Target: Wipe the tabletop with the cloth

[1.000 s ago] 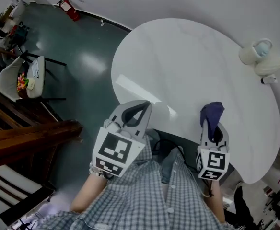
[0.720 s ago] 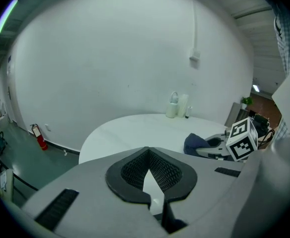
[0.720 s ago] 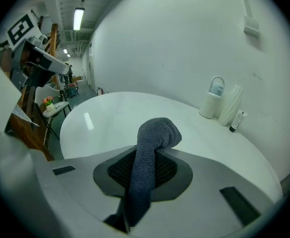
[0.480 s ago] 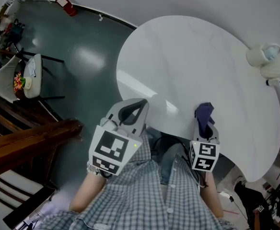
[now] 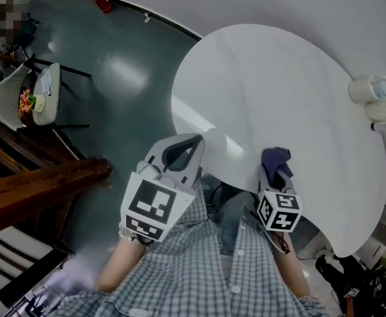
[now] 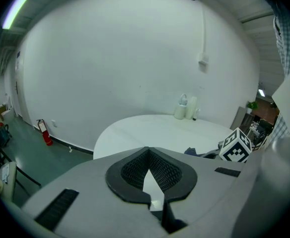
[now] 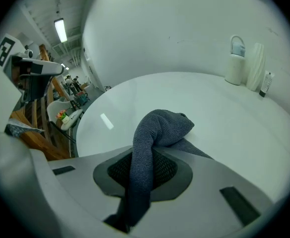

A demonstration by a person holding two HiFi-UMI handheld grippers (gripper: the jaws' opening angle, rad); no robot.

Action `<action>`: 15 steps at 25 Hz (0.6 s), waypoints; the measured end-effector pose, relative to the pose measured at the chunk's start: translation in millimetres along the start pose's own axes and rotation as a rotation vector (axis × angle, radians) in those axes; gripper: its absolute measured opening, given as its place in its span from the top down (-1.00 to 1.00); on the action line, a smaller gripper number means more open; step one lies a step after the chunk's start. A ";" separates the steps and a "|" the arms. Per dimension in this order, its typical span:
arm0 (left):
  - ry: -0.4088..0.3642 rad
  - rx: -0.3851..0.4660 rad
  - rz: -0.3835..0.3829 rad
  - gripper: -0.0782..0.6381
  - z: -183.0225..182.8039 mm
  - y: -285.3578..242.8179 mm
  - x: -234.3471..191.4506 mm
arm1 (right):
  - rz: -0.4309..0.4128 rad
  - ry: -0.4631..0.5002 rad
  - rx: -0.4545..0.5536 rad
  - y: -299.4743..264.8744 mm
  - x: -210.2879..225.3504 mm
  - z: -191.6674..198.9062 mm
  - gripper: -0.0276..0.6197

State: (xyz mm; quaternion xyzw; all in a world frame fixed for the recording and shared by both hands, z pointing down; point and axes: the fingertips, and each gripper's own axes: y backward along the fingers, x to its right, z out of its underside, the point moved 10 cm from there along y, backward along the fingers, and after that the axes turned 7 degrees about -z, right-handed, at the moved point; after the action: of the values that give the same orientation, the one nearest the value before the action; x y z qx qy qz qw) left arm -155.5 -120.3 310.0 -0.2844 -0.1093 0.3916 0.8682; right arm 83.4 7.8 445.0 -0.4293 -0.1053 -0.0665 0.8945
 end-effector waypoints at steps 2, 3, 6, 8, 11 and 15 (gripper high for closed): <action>0.005 0.002 -0.008 0.77 1.1 0.4 -3.3 | -0.032 0.002 0.000 -5.7 -6.8 -3.1 0.75; 0.007 0.004 -0.012 0.77 1.5 0.6 -5.1 | -0.050 0.010 -0.003 -8.7 -11.4 -4.5 0.75; 0.017 0.014 -0.026 0.77 1.2 4.2 -10.2 | -0.110 0.038 -0.014 -17.2 -28.0 -8.4 0.75; 0.028 0.023 -0.041 0.77 1.1 6.7 -12.6 | -0.152 0.060 -0.018 -24.6 -37.1 -12.6 0.75; 0.046 0.031 -0.066 0.77 3.3 10.3 -17.4 | -0.205 0.085 -0.015 -35.7 -49.0 -19.4 0.75; 0.069 0.030 -0.105 0.77 7.7 17.5 -25.9 | -0.282 0.122 -0.023 -50.2 -68.4 -28.2 0.75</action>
State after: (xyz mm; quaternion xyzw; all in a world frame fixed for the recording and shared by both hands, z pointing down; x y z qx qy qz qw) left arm -186.8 -127.1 306.9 -0.2786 -0.0883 0.3371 0.8950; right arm 10.4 -43.6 448.9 -0.4157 -0.1092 -0.2186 0.8761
